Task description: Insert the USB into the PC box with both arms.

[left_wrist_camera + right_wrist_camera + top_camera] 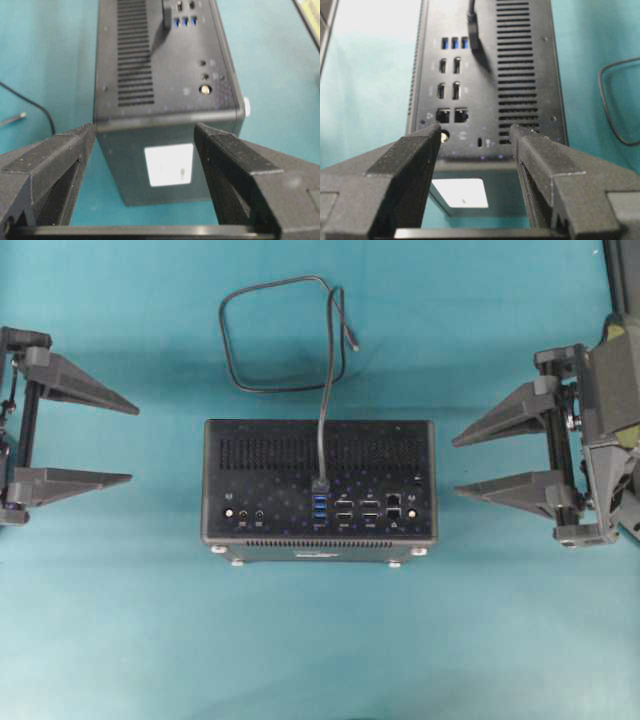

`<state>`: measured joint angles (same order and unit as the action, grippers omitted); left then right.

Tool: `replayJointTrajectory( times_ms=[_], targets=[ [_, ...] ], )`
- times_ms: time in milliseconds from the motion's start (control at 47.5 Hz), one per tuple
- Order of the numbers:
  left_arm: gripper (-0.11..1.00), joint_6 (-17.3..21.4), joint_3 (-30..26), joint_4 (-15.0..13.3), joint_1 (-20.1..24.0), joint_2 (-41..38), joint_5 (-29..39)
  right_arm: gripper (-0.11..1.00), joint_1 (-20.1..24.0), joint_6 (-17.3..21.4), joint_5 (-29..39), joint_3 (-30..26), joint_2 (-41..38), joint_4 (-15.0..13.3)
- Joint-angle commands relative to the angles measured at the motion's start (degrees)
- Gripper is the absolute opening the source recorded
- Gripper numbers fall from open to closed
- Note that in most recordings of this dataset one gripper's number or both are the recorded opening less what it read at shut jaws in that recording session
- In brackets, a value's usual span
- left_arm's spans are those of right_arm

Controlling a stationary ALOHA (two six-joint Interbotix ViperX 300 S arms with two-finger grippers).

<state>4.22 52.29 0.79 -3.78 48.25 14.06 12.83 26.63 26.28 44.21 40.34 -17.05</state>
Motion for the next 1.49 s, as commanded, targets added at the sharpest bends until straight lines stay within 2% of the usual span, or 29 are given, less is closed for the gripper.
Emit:
replayJointTrajectory(
  times_ms=[0,442,1137,1474],
  targets=[
    [0.84,-0.09,-0.44,0.09,0.00,0.18,-0.70,0.63,0.09,0.53,-1.05,-0.26,0.35,-0.18],
    [0.82,-0.09,0.09,0.09,0.00,0.26,-1.41,0.63,-0.26,0.44,-1.05,0.62,2.20,-0.18],
    [0.80,-1.05,0.35,0.09,0.00,0.35,-2.81,0.63,-1.14,0.26,-1.85,0.97,2.29,-1.67],
    [0.80,-1.23,0.35,0.09,0.09,0.35,-2.99,0.62,-1.14,0.26,0.79,0.79,2.99,-2.81]
  ],
)
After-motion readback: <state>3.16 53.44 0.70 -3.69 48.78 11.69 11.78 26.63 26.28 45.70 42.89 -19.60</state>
